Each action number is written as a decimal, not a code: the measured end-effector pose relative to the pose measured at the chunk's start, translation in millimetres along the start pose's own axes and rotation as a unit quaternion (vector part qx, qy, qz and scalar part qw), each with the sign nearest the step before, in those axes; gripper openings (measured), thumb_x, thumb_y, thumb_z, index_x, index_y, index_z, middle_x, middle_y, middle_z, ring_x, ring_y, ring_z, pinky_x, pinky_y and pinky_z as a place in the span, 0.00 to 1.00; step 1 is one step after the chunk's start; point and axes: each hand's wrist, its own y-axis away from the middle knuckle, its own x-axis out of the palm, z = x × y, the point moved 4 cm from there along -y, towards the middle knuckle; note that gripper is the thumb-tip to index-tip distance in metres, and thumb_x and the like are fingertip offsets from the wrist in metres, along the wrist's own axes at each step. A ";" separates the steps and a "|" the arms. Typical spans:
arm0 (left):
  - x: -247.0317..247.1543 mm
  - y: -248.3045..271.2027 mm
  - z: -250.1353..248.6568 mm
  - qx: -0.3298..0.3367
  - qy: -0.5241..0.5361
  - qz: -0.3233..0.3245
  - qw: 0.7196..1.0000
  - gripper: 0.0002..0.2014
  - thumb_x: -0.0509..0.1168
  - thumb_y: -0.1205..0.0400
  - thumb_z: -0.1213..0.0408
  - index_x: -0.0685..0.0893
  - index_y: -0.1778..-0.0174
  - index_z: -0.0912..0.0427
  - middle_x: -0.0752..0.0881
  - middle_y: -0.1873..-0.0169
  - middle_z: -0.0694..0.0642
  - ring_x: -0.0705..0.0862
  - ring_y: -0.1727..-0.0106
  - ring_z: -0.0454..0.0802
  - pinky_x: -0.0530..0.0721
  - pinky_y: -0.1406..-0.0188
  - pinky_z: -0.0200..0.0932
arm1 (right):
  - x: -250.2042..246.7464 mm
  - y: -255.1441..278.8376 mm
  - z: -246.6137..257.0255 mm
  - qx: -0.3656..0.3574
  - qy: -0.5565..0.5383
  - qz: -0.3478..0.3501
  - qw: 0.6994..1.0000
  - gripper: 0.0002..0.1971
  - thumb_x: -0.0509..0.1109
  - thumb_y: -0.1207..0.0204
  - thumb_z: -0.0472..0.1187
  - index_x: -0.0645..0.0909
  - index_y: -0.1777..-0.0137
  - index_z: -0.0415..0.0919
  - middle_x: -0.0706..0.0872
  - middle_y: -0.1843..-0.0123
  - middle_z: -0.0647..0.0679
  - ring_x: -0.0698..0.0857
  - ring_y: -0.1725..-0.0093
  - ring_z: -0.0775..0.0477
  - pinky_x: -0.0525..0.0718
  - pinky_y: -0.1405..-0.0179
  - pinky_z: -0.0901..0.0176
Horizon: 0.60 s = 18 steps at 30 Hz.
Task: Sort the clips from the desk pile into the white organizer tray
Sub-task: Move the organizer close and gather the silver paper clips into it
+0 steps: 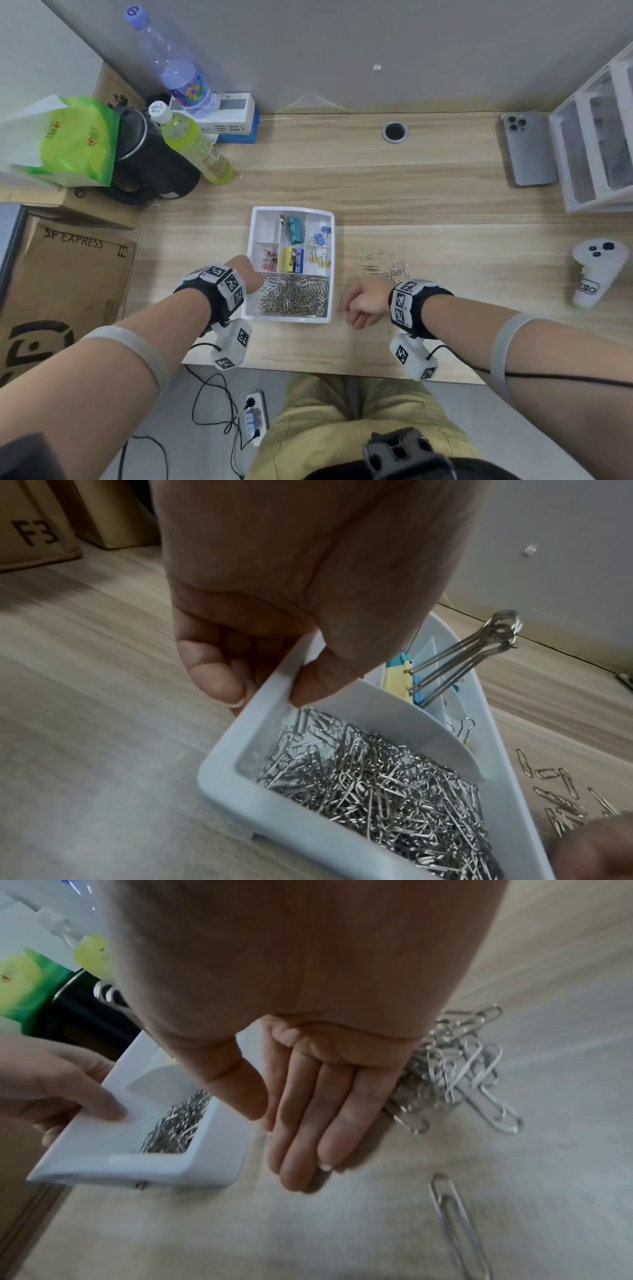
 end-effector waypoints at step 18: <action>-0.3 0.6 0.1 0.001 0.002 0.000 1.000 0.08 0.60 0.18 0.69 0.74 0.62 0.66 0.79 0.65 0.61 0.81 0.62 0.60 0.80 0.64 0.45 | -10.8 24.7 -40.4 0.098 0.103 0.028 0.989 0.06 0.67 0.26 0.33 0.83 0.61 0.30 0.90 0.62 0.37 0.89 0.66 0.39 0.81 0.76 0.60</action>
